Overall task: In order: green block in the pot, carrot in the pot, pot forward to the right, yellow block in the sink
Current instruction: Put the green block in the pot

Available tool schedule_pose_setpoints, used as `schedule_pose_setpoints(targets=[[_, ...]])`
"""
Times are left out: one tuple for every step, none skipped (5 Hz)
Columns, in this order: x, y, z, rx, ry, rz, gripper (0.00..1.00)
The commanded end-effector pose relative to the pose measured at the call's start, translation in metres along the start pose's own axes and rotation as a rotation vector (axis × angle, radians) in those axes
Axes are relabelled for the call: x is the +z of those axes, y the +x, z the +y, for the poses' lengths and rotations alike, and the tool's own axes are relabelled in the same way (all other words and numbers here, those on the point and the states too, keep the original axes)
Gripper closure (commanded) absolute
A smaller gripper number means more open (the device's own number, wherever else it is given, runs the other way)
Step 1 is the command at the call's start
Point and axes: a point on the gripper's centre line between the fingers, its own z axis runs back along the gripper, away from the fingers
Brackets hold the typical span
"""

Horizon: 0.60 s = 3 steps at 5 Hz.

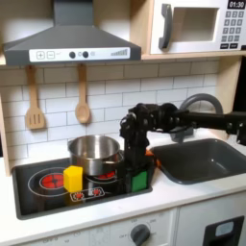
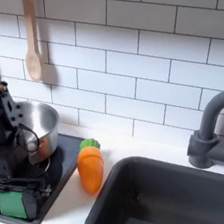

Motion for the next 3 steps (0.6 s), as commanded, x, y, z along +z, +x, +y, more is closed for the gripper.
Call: schedule_pose_setpoints(targets=[[0.009,-0.002,-0.002,0.003,-0.015,-0.014,1.0],[0.025,0.002,-0.002,0.024,-0.048,-0.038,1.0],[0.051,0.018,0.005,0.065,-0.076,-0.101,1.0]])
